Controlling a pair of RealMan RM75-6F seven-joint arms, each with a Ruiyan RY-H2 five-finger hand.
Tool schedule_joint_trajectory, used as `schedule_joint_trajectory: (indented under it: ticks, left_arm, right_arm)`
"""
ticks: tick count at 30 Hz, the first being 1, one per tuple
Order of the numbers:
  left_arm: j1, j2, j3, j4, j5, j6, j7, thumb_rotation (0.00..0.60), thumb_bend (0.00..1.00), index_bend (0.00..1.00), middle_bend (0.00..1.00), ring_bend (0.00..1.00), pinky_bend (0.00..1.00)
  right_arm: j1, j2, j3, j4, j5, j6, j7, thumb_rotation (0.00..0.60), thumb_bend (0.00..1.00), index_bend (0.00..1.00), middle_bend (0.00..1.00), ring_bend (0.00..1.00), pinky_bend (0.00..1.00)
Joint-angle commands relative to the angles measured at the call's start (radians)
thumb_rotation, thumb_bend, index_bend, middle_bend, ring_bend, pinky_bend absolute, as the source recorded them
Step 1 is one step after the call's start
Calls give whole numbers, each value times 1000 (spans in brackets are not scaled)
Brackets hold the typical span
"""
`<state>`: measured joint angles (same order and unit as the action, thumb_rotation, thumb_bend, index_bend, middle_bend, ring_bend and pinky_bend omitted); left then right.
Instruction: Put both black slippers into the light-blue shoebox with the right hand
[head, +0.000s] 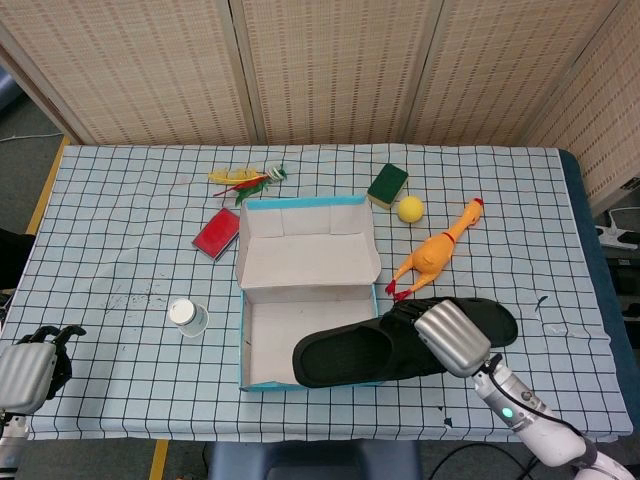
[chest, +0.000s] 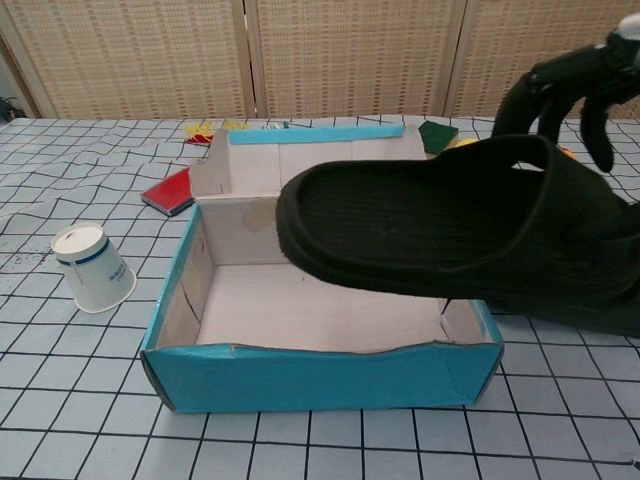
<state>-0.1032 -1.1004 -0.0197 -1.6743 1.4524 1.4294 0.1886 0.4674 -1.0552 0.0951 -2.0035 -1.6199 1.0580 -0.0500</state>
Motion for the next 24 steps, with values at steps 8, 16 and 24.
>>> schedule_joint_trajectory:
  ticks: [8, 16, 24]
  left_arm:
    - [2, 6, 2, -1, 7, 3, -14, 600, 412, 339, 302, 298, 457]
    - [3, 10, 0, -1, 5, 4, -26, 600, 411, 340, 302, 298, 457]
    - [3, 12, -1, -1, 8, 6, -36, 600, 412, 341, 302, 298, 458]
  right_arm:
    - [209, -271, 121, 1, 364, -122, -299, 600, 74, 669, 577, 465, 580]
    - [277, -372, 104, 35, 511, -131, -405, 600, 74, 670, 578, 466, 582]
    - [299, -439, 52, 103, 604, -70, -534, 600, 74, 671, 578, 467, 582]
